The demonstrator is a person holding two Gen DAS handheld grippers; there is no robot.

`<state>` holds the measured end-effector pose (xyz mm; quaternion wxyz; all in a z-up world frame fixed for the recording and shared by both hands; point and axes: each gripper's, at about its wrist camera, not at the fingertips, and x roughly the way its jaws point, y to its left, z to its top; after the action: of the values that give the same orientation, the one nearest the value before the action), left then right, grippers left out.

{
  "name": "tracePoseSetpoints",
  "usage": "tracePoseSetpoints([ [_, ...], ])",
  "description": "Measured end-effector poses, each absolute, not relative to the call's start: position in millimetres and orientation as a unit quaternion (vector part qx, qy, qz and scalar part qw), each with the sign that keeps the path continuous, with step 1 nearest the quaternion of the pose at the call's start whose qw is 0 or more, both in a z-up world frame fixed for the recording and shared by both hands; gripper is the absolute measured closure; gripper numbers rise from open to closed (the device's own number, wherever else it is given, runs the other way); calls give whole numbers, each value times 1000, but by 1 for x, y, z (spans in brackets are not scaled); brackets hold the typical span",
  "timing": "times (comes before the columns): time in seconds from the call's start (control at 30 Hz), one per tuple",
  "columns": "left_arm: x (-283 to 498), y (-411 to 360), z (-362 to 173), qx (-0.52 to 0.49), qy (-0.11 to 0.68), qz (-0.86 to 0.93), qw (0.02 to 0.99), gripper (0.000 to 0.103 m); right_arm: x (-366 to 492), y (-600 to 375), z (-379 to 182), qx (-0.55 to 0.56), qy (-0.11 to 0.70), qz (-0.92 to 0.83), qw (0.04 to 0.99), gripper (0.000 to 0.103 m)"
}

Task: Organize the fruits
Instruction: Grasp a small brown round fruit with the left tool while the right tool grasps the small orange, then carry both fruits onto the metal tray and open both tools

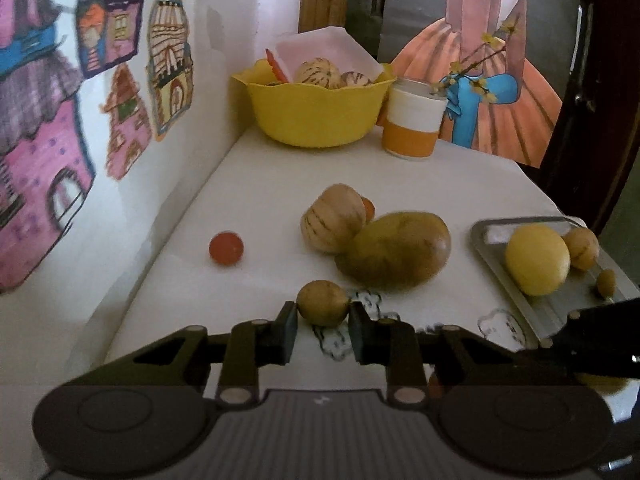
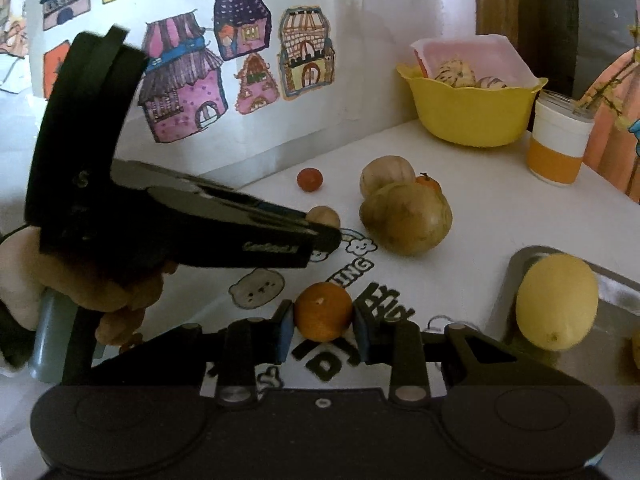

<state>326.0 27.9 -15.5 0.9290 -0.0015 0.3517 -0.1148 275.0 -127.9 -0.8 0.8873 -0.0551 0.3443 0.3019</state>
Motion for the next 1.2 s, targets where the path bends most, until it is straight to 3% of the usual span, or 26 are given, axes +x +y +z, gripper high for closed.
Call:
tracePoseSetpoints([
  [0.4,250,24,0,-16,343,-129,930,73,213,-160,19,-36,295,295,908,70],
  [0.8,199,-43,31,-17,310,-211,927,73,170,-245,39,10,264,201,943,70],
  [1.2,178,-112,16,-28,328,-241,913,73,168,-313,5,5,286,125,950,70],
])
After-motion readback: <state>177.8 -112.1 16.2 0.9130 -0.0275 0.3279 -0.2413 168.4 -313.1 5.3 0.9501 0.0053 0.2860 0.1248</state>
